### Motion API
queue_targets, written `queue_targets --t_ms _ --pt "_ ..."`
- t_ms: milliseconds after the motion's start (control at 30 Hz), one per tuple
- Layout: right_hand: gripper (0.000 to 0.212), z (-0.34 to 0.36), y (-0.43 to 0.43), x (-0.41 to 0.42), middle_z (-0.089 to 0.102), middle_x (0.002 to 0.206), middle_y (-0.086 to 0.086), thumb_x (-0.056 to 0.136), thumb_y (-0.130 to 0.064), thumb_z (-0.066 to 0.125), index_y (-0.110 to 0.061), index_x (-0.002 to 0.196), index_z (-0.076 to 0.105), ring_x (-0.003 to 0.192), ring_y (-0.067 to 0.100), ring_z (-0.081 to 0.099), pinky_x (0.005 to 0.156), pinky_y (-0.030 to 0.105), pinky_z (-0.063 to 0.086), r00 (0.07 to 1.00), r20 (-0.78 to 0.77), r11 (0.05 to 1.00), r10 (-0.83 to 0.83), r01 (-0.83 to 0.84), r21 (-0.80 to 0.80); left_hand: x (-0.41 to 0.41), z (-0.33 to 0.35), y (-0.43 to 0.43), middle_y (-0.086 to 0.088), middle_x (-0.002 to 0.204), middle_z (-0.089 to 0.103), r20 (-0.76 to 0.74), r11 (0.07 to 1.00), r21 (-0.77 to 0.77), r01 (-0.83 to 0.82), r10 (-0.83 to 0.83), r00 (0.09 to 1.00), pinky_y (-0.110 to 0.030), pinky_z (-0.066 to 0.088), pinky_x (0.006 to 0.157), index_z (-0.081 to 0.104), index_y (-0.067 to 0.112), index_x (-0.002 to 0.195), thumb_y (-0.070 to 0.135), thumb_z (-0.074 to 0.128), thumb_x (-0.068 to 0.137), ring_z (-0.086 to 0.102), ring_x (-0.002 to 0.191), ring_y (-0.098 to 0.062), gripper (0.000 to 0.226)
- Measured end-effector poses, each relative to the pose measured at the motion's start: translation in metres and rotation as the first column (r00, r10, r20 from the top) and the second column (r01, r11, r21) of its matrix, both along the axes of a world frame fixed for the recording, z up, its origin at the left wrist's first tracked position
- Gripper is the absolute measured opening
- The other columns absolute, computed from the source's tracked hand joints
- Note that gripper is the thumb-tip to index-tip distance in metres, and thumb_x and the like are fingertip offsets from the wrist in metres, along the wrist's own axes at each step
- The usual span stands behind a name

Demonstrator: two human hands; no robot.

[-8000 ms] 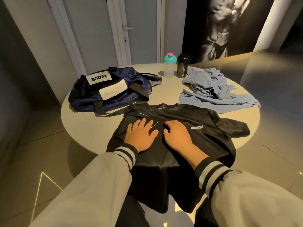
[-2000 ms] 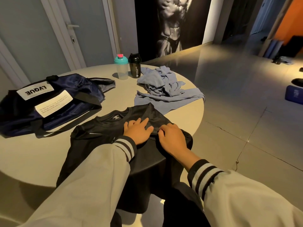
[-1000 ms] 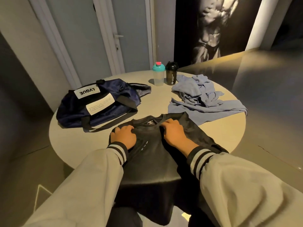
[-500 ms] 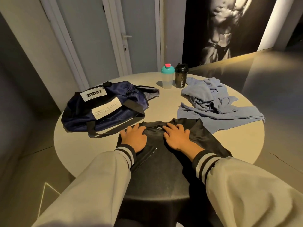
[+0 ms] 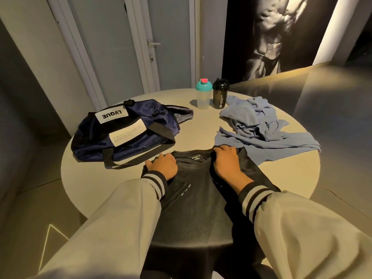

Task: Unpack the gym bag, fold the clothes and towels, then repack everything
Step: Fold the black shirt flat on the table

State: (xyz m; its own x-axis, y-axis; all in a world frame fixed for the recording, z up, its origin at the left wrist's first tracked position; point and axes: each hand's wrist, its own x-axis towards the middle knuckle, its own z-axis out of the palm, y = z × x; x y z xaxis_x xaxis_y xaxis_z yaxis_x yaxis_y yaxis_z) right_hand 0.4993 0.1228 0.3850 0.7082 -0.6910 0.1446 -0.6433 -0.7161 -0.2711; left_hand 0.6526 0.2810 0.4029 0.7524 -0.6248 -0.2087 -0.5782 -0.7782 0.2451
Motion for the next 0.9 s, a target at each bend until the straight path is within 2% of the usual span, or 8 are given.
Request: queue_targets --t_ms 167,267,367,467,567,700,800,900 --pt "0.043 0.004 -0.014 -0.016 0.011 0.157 0.033 0.103 -0.022 0.043 -0.014 0.145 0.039 0.14 0.05 0.018 0.115 0.051 0.024 0.985 -0.129 0.991 -0.116 0.123 0.053 -0.008 0.013 -0.006 -0.01 0.145 0.047 0.06 0.995 0.089 0.037 -0.042 0.997 -0.053 0.035 0.114 0.046 0.022 0.138 0.015 0.058 0.096 0.042 0.136 -0.035 0.044" --pt "0.042 0.0 -0.015 -0.019 0.03 0.148 0.031 0.103 -0.026 0.042 -0.016 0.144 0.039 0.135 0.049 0.025 0.11 0.049 0.031 0.98 -0.16 0.989 -0.117 0.129 0.072 -0.009 0.016 -0.008 -0.013 0.148 0.043 0.116 0.986 0.16 0.041 -0.06 0.991 -0.051 0.038 0.11 0.044 0.02 0.142 0.019 0.059 0.097 0.037 0.138 -0.036 0.047" --pt "0.039 0.002 -0.012 -0.023 0.046 0.138 0.024 0.104 -0.025 0.04 -0.014 0.141 0.045 0.132 0.046 0.03 0.105 0.047 0.035 0.986 -0.142 0.991 -0.092 0.105 0.085 -0.009 0.018 -0.006 -0.014 0.144 0.049 0.08 0.991 0.127 0.04 -0.05 0.996 -0.05 0.044 0.108 0.048 0.018 0.14 0.016 0.059 0.097 0.048 0.131 -0.035 0.045" --pt "0.034 0.004 -0.01 -0.029 0.052 0.13 0.02 0.103 -0.016 0.04 -0.013 0.134 0.053 0.125 0.039 0.041 0.098 0.044 0.041 0.996 -0.047 0.991 -0.079 0.083 0.106 -0.011 0.018 -0.003 -0.012 0.137 0.057 0.047 0.994 0.098 0.047 -0.052 0.998 -0.048 0.046 0.107 0.052 0.017 0.135 0.015 0.057 0.098 0.056 0.124 -0.033 0.038" --pt "0.031 0.005 -0.01 -0.034 0.056 0.125 0.017 0.102 -0.013 0.04 -0.011 0.124 0.061 0.116 0.036 0.053 0.094 0.04 0.044 0.995 0.031 0.989 -0.098 0.094 0.113 -0.017 0.015 -0.002 -0.011 0.13 0.06 0.059 0.999 0.015 0.049 -0.05 0.997 -0.046 0.048 0.105 0.054 0.017 0.13 0.016 0.056 0.099 0.059 0.117 -0.033 0.031" --pt "0.028 0.006 -0.011 -0.036 0.06 0.119 0.019 0.101 -0.009 0.041 -0.008 0.121 0.06 0.108 0.037 0.058 0.081 0.037 0.044 0.993 0.045 0.99 -0.105 0.1 0.101 -0.023 0.022 -0.008 -0.012 0.125 0.055 0.048 0.989 -0.139 0.058 -0.052 0.998 -0.046 0.048 0.104 0.057 0.021 0.118 0.009 0.053 0.096 0.057 0.112 -0.035 0.026" --pt "0.03 0.011 -0.011 -0.03 0.057 0.118 0.022 0.101 -0.007 0.041 -0.007 0.13 0.05 0.108 0.042 0.056 0.079 0.043 0.042 0.99 0.095 0.989 -0.107 0.096 0.113 -0.025 0.028 -0.016 -0.011 0.121 0.05 0.035 0.962 -0.266 0.066 -0.058 0.998 -0.046 0.048 0.099 0.055 0.026 0.102 0.0 0.049 0.092 0.056 0.105 -0.036 0.029" --pt "0.054 0.02 -0.017 -0.02 0.053 0.126 0.025 0.098 -0.001 0.045 -0.008 0.151 0.033 0.114 0.043 0.054 0.085 0.046 0.043 0.983 0.173 0.986 -0.06 0.031 0.161 -0.021 0.031 -0.026 -0.011 0.119 0.047 0.038 0.918 -0.387 0.082 -0.073 0.997 -0.045 0.047 0.097 0.058 0.026 0.098 -0.007 0.043 0.092 0.056 0.098 -0.036 0.037"
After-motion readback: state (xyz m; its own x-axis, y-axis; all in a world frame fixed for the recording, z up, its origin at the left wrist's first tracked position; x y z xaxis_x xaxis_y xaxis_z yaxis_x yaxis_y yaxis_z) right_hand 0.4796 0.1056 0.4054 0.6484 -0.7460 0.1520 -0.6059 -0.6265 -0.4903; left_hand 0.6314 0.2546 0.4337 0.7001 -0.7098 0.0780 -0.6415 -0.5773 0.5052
